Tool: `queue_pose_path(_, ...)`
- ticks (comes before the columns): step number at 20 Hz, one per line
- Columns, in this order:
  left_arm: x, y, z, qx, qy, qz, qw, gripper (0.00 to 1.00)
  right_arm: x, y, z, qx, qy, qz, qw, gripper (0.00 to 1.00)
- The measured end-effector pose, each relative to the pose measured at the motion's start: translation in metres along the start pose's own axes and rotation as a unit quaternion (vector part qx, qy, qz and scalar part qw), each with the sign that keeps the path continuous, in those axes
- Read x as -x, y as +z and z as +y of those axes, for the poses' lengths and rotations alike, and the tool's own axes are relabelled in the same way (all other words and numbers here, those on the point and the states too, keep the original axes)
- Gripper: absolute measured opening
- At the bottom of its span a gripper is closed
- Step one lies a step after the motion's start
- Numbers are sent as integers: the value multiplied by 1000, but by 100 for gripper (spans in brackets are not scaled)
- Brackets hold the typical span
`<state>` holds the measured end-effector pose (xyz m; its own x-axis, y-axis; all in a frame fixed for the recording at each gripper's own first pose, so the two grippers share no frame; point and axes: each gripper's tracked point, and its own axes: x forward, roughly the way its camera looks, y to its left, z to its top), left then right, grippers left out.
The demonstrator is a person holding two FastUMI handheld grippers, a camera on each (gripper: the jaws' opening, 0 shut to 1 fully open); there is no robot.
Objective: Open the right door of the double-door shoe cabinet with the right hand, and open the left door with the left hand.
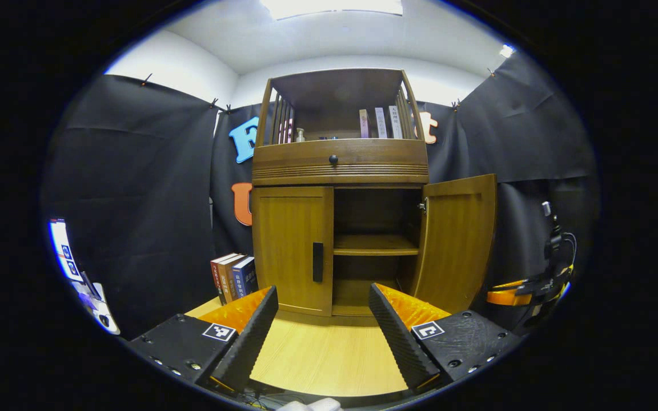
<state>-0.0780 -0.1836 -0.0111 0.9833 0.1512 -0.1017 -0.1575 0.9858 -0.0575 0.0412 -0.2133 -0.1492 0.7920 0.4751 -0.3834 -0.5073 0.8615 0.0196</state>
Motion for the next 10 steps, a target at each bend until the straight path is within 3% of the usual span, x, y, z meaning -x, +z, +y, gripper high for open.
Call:
queue_pose_path(5,-29,10,15,-12,-8,-7,1000,96,41,29,20,-5,-23,-34,999,79)
queue_pose_path(6,-37,12,22,-13,-8,-9,1000,100,45,42,28,-7,-32,-47,998,78)
queue_pose_path(8,-56,14,33,-10,-19,-13,1000,100,46,61,52,-12,-41,-66,997,86)
queue_pose_path(10,-76,16,49,-9,-32,-15,999,96,48,83,75,-19,-55,-85,995,93)
